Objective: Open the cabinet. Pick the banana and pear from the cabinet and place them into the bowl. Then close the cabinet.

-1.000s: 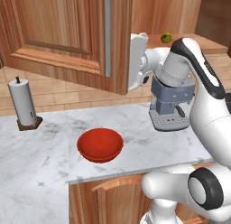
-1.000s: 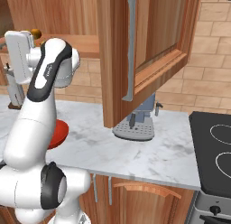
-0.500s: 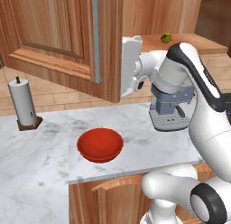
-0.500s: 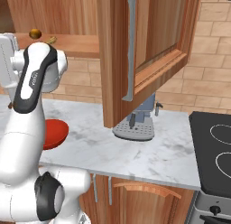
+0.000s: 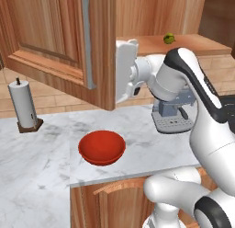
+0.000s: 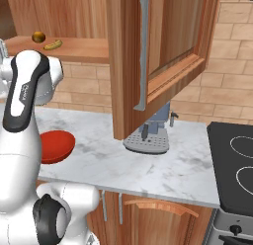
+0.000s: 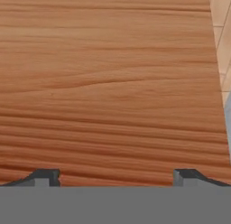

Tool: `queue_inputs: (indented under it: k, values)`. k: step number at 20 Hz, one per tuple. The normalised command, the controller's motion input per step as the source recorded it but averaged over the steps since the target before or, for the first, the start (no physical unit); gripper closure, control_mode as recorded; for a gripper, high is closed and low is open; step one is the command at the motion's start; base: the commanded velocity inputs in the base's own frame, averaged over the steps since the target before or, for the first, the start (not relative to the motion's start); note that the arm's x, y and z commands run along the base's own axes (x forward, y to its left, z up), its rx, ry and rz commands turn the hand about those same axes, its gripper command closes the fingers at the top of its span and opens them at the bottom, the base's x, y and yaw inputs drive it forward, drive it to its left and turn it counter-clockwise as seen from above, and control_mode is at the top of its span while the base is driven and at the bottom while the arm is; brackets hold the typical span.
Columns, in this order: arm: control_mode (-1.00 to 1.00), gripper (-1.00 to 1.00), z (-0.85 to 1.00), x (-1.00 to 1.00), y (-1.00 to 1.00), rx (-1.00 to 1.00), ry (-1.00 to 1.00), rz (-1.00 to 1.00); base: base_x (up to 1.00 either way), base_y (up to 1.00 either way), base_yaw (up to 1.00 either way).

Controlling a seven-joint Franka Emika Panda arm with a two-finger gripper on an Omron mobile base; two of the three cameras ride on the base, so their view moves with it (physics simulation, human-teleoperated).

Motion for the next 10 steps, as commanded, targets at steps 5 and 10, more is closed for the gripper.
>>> queue_inputs:
  k: [5,10]
  values:
    - [-1.00,-1.00,0.00,0.00,0.08,0.00,0.04,-0.01,0.00,0.00,0.00]
    - [-1.00,-1.00,0.00,0.00,-0.01,-0.01,0.00,0.00,0.00,0.00,0.00]
